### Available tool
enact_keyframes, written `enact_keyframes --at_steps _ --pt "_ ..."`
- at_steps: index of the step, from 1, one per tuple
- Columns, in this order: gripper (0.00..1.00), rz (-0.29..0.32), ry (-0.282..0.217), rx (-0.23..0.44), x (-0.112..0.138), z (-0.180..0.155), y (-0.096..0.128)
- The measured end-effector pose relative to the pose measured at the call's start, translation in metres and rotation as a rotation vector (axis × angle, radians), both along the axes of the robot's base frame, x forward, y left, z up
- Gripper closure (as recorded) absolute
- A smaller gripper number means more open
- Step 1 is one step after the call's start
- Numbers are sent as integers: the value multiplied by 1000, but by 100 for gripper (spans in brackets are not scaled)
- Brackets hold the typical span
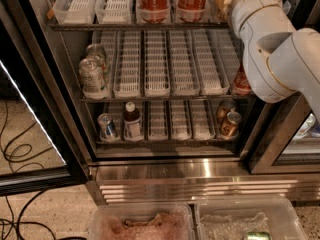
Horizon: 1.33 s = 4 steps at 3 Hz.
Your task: Pick orange can from top shelf of fridge
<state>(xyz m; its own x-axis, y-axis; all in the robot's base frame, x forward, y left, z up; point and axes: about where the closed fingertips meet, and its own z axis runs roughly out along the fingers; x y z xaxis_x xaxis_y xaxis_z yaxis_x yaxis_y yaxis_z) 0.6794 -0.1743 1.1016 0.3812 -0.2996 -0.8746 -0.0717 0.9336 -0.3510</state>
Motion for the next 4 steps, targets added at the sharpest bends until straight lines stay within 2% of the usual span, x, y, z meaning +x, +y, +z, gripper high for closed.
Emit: enact_keyframes --at_steps 1,2,3,4 --pt "100 -2 -90 48 -1 34 -5" --pt "100 -13 -135 73 -3 50 -8" --pt "100 -18 -161 40 -12 64 -18" --pt "100 -9 -150 -49 -30 72 -29"
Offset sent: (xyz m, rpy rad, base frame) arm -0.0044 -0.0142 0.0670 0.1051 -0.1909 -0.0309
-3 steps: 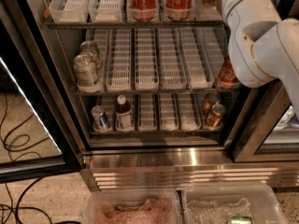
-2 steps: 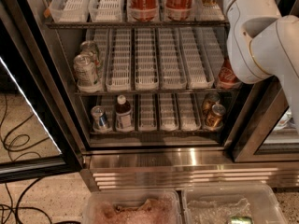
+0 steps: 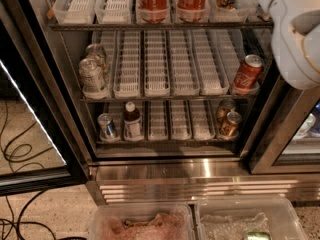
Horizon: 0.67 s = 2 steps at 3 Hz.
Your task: Pick orange can from top shelf of fridge
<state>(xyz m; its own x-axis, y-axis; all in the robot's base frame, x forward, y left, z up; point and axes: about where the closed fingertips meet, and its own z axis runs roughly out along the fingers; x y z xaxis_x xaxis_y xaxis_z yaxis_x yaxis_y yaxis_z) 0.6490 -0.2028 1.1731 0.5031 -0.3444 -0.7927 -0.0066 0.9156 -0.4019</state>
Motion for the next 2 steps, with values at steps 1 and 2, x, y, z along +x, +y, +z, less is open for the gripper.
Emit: enact_keyframes --at_steps 1,2 --pt "100 50 49 -93 -27 6 16" --pt "100 237 122 -143 -57 11 93"
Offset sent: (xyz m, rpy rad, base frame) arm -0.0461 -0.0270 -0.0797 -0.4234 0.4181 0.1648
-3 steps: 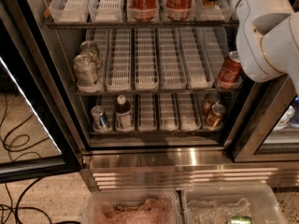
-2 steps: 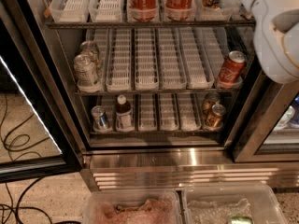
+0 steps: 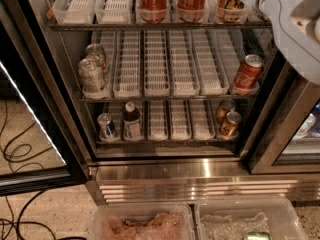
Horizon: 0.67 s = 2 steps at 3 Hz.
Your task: Pick orange can from top shelf of fridge
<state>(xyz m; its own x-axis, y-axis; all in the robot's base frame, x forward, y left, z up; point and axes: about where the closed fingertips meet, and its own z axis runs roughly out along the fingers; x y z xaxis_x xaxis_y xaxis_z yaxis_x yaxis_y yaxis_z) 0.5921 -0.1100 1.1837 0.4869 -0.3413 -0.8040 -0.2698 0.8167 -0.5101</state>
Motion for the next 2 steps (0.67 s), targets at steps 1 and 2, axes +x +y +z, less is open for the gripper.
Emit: enact_keyframes --at_steps 1,2 --pt "100 30 1 -48 -21 16 8" --pt "100 25 -2 -45 -18 14 7"
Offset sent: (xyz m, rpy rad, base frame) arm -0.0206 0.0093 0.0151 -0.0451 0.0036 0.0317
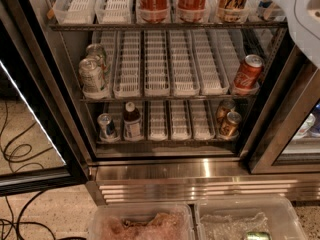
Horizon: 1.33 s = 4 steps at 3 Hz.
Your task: Pick orange can from top shelf of fridge
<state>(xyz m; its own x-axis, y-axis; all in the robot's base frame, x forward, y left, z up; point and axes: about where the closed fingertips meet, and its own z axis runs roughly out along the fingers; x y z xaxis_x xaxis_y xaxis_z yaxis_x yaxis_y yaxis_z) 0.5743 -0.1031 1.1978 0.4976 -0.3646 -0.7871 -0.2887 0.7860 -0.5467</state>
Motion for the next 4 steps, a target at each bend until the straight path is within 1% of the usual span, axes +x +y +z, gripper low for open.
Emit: enact_keyframes --at_steps 1,2,3,4 --pt "100 21 12 -11 2 -5 7" --pt "100 74 103 -61 -13 -40 19" --pt "100 110 207 -79 -35 -77 31" --pt "100 128 267 -90 -51 -99 35"
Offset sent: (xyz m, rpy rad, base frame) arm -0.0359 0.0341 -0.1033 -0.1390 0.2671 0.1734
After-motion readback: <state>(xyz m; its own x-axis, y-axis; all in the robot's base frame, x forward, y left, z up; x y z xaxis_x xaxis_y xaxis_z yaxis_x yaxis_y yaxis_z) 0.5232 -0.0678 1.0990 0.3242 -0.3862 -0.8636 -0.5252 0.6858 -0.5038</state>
